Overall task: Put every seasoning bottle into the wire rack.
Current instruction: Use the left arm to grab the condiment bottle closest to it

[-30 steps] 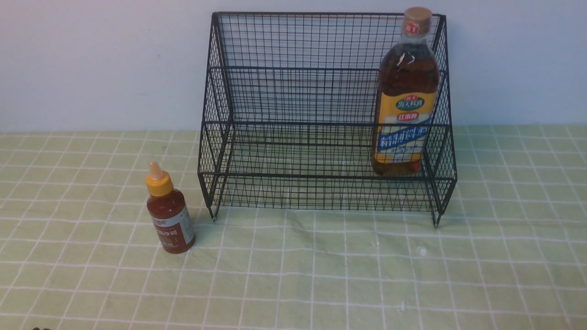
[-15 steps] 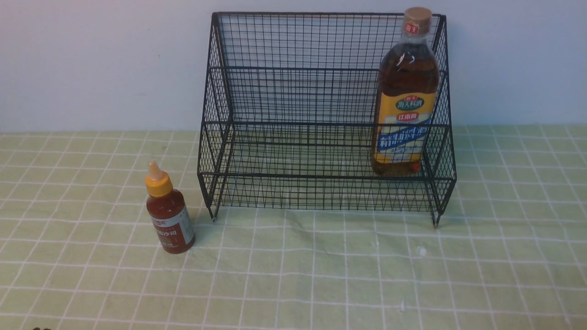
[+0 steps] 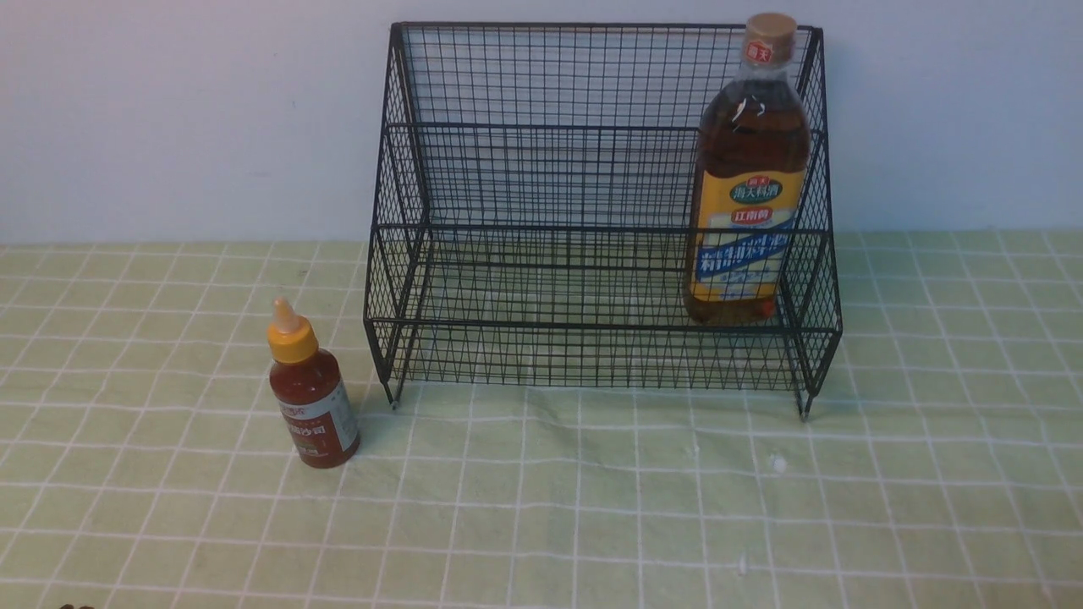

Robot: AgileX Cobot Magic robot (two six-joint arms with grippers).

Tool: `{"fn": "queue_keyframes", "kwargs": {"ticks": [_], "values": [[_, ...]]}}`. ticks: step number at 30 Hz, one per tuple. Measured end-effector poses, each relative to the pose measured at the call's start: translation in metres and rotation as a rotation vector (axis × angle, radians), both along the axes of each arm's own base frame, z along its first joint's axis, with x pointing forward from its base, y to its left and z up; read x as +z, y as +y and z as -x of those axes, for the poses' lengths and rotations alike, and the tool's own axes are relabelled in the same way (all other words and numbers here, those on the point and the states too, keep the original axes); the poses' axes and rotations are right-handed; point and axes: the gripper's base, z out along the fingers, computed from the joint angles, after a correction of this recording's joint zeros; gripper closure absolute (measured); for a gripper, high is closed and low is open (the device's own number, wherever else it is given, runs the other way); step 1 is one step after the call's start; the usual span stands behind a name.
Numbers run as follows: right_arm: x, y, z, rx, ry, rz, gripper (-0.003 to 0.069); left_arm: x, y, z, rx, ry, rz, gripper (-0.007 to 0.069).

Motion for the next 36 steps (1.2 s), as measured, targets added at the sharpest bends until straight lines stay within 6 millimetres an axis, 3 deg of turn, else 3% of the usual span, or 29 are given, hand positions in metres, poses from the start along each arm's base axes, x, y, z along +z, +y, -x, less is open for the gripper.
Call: {"fn": "queue_keyframes", "kwargs": {"ticks": [4, 9, 21, 27, 30, 31, 36], "values": [[0.000, 0.000, 0.000, 0.000, 0.000, 0.000, 0.0673, 0.007, 0.000, -0.002, 0.006, -0.092, 0.033, 0.0607], [0.000, 0.000, 0.000, 0.000, 0.000, 0.000, 0.0673, 0.028, -0.001, -0.004, 0.025, -0.301, 0.238, 0.0607], [0.000, 0.000, 0.000, 0.000, 0.002, 0.000, 0.0673, 0.065, 0.004, 0.004, 0.020, -0.711, 0.365, 0.0606], [0.000, 0.000, 0.000, 0.000, 0.004, 0.000, 0.0673, 0.077, 0.001, -0.006, 0.006, -0.646, 0.313, 0.0557], [0.000, 0.000, 0.000, 0.000, 0.004, 0.000, 0.0673, 0.086, -0.003, -0.020, -0.006, -0.565, 0.281, 0.0488], [0.000, 0.000, 0.000, 0.000, 0.004, 0.000, 0.0673, 0.088, -0.006, -0.033, -0.012, -0.496, 0.266, 0.0426], [0.000, 0.000, 0.000, 0.000, 0.004, 0.000, 0.0673, 0.088, -0.012, -0.066, -0.027, -0.336, 0.242, 0.0265]]}}
